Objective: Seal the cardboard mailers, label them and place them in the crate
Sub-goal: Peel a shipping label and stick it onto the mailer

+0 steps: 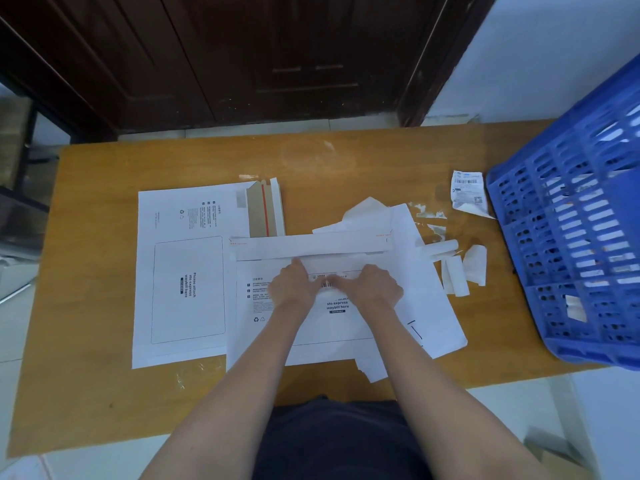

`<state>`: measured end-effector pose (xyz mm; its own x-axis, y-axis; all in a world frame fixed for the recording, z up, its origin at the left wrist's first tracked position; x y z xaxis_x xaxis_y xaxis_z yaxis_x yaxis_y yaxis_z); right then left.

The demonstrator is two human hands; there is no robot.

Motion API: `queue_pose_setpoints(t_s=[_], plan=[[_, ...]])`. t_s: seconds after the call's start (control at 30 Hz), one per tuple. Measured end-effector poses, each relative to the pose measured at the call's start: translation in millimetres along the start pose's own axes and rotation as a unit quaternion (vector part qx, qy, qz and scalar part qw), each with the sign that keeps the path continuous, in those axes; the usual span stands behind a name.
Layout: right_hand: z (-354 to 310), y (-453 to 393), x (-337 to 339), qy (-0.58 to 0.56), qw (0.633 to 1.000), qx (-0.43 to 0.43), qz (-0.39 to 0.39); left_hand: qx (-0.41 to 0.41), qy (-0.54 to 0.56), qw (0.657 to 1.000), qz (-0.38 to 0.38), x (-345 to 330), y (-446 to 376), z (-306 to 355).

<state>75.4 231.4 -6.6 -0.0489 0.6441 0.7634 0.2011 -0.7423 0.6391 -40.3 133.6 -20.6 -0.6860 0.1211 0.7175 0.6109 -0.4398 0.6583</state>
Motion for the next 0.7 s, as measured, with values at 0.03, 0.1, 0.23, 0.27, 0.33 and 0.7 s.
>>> queue_pose_setpoints(t_s=[0.03, 0.1, 0.23, 0.27, 0.33, 0.7], plan=[[1.1, -1.8, -0.9, -0.015, 1.0, -0.007, -0.002, -0.001, 0.001, 1.0, 0.0, 0.1, 0.3, -0.8], [3.8, -5.1, -1.2, -0.038, 0.999, -0.019, 0.0, -0.002, 0.011, 1.0, 0.0, 0.7, 1.8, -1.7], [7.3, -9.9, -3.1, -0.058, 0.998, -0.015, -0.004, 0.003, 0.02, 1.0, -0.003, 3.2, 3.3, -3.7], [8.8, -10.4, -3.3, -0.066, 0.998, -0.013, -0.007, 0.004, 0.02, 1.0, -0.003, 4.0, 2.7, -4.4], [11.6, -11.1, -3.8, -0.081, 0.997, -0.009, -0.01, 0.005, 0.021, 1.0, -0.003, 5.3, 1.9, -6.3], [20.3, -6.9, -5.7, -0.166, 0.985, 0.051, -0.013, -0.025, 0.035, 0.999, -0.01, 3.9, 12.0, -9.1]])
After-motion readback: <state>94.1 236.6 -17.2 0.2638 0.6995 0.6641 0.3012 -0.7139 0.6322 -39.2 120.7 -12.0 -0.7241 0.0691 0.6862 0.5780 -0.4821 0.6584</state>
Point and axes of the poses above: each hand's wrist, its own y-axis away from the middle knuckle, its own x-axis out of the back of the hand, z = x × y, the point moved 3 cm from there along -y, towards the middle knuckle, and after that the axes turned 6 degrees about -z, right-handed, at the moved point
